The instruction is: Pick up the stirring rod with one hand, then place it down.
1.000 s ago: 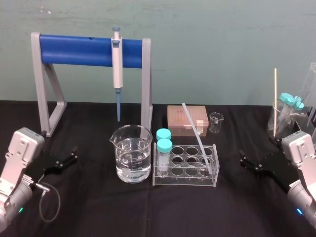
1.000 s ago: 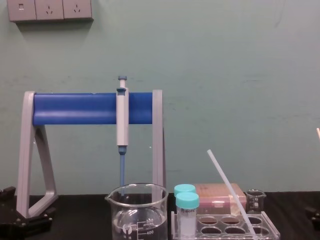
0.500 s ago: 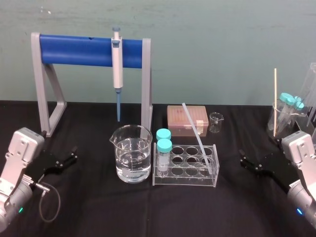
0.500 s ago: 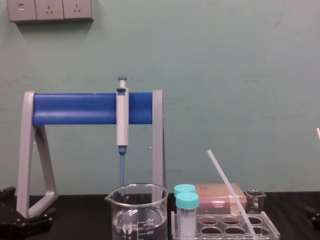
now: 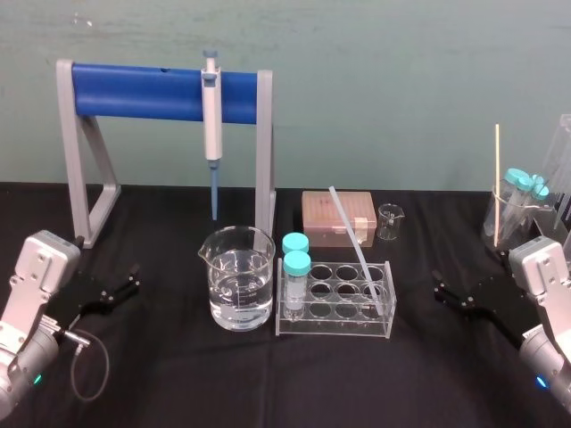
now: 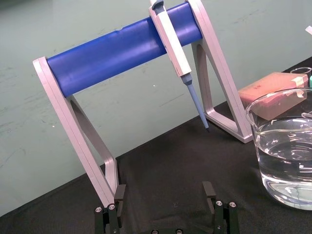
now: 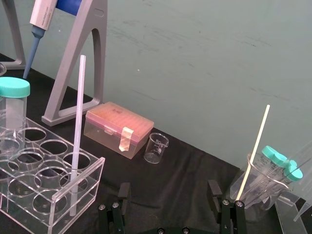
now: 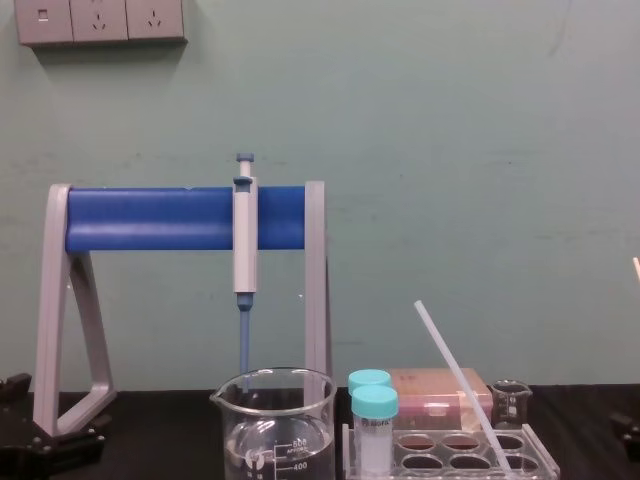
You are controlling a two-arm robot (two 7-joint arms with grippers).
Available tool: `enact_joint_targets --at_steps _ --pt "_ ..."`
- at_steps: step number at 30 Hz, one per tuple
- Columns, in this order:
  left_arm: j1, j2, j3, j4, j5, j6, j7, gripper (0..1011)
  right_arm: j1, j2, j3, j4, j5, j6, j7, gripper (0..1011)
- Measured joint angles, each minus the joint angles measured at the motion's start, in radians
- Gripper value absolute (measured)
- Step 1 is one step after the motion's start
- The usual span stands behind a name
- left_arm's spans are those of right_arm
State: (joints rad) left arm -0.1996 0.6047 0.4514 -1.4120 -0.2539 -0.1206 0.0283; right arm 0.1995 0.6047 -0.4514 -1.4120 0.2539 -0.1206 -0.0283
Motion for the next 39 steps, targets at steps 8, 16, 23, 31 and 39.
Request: enact_joint_targets --at_steps 8,16,23,31,39 --pt "0.0 0.0 0.0 0.0 0.0 0.0 0.0 1000 0.005 -0.002 0.009 0.004 0.008 0.001 0.018 1003" --pt "0.0 0.0 0.0 0.0 0.0 0.0 0.0 1000 0.036 0.002 0.037 0.021 0.039 0.001 0.115 1003" --pt "0.0 0.0 0.0 0.0 0.0 0.0 0.0 1000 0.068 0.004 0.052 0.038 0.055 -0.018 0.197 1003" --pt "0.0 0.0 0.0 0.0 0.0 0.0 0.0 1000 0.123 -0.008 0.052 0.082 0.065 -0.034 0.298 1003" --pt "0.0 0.0 0.0 0.0 0.0 0.0 0.0 1000 0.191 -0.041 0.043 0.15 0.079 -0.034 0.407 1003"
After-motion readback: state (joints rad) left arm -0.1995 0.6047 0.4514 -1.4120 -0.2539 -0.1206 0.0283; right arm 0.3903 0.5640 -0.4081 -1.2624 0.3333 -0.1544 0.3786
